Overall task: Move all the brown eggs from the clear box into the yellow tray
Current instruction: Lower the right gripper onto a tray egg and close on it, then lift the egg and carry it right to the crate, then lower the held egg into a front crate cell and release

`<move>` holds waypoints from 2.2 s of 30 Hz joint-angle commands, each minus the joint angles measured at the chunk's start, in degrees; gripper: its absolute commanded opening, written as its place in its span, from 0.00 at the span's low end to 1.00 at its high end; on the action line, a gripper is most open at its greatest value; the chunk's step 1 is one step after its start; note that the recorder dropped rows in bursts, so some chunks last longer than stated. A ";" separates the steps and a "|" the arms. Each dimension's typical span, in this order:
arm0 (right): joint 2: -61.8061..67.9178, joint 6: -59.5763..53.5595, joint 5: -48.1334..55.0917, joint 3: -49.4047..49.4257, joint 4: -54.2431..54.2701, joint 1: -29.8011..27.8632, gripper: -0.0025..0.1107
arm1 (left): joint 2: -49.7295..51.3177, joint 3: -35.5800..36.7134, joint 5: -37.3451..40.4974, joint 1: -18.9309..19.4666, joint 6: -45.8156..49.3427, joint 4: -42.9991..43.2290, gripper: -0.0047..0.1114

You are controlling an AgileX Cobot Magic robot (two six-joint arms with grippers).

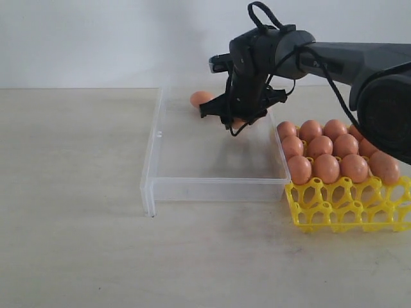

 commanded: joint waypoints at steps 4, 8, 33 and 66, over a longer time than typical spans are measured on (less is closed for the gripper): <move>-7.31 -1.94 0.70 -0.30 -0.48 3.84 0.02 | -0.12 0.15 -0.05 0.20 0.13 -0.14 0.08; -11.81 -5.50 0.07 6.14 1.43 4.87 0.02 | -0.12 0.15 -0.05 0.20 0.13 -0.14 0.08; -75.23 43.74 -90.29 100.53 -42.60 -25.59 0.02 | -0.12 0.15 -0.05 0.20 0.13 -0.14 0.08; -31.47 18.70 -109.83 82.45 -72.82 -41.84 0.02 | -0.12 0.15 -0.05 0.20 0.13 -0.14 0.08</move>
